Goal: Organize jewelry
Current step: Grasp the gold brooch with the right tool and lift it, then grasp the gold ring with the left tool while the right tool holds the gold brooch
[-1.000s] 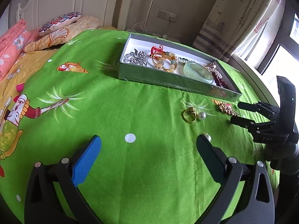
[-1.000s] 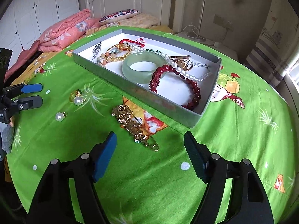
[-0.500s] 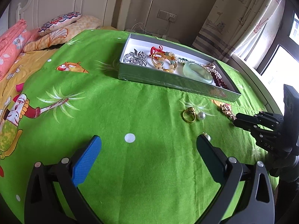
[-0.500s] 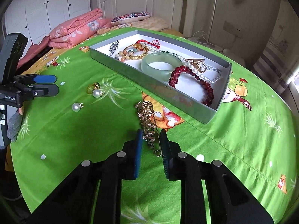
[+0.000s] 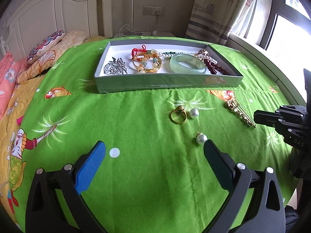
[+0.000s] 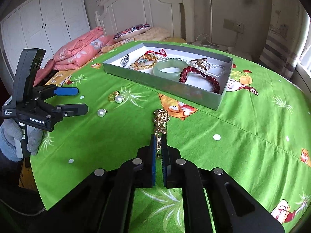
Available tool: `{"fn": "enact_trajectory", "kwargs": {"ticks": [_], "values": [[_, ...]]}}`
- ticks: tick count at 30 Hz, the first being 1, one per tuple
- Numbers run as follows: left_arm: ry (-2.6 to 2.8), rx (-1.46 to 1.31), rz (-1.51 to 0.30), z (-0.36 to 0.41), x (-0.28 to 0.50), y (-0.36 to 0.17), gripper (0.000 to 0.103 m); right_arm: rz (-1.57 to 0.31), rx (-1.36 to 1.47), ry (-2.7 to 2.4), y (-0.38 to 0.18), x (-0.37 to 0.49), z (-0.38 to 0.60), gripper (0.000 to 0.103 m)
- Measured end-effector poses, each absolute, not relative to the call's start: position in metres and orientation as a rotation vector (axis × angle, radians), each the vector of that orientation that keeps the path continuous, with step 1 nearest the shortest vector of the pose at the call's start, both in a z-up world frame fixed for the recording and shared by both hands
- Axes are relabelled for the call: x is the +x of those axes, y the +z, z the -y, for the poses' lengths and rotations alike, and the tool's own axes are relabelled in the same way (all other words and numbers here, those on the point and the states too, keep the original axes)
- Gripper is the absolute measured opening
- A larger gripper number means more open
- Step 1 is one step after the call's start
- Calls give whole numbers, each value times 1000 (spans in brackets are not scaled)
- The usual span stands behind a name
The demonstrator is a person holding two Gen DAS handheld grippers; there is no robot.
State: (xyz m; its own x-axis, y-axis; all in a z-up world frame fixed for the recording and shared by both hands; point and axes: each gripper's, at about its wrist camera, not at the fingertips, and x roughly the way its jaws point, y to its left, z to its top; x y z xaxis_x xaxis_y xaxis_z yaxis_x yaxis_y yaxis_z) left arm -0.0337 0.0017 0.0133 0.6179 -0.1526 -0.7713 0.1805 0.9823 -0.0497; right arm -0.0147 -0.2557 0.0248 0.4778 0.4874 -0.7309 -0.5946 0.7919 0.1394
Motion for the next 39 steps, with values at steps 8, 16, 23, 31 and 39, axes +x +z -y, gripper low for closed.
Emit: {"fn": "enact_trajectory", "kwargs": {"ticks": [8, 16, 23, 31, 39], "values": [[-185, 110, -935, 0, -14, 4, 95, -873, -176, 625, 20, 2, 246, 46], [-191, 118, -935, 3, -13, 2, 95, -863, -302, 616, 14, 2, 220, 15], [-191, 132, -935, 6, -13, 2, 95, -835, -266, 566, 19, 2, 231, 14], [-224, 153, -929, 14, -4, 2, 81, -845, -239, 562, 18, 5, 234, 14], [-274, 216, -901, 38, 4, 5, 61, -849, -225, 569, 18, 5, 236, 14]]}}
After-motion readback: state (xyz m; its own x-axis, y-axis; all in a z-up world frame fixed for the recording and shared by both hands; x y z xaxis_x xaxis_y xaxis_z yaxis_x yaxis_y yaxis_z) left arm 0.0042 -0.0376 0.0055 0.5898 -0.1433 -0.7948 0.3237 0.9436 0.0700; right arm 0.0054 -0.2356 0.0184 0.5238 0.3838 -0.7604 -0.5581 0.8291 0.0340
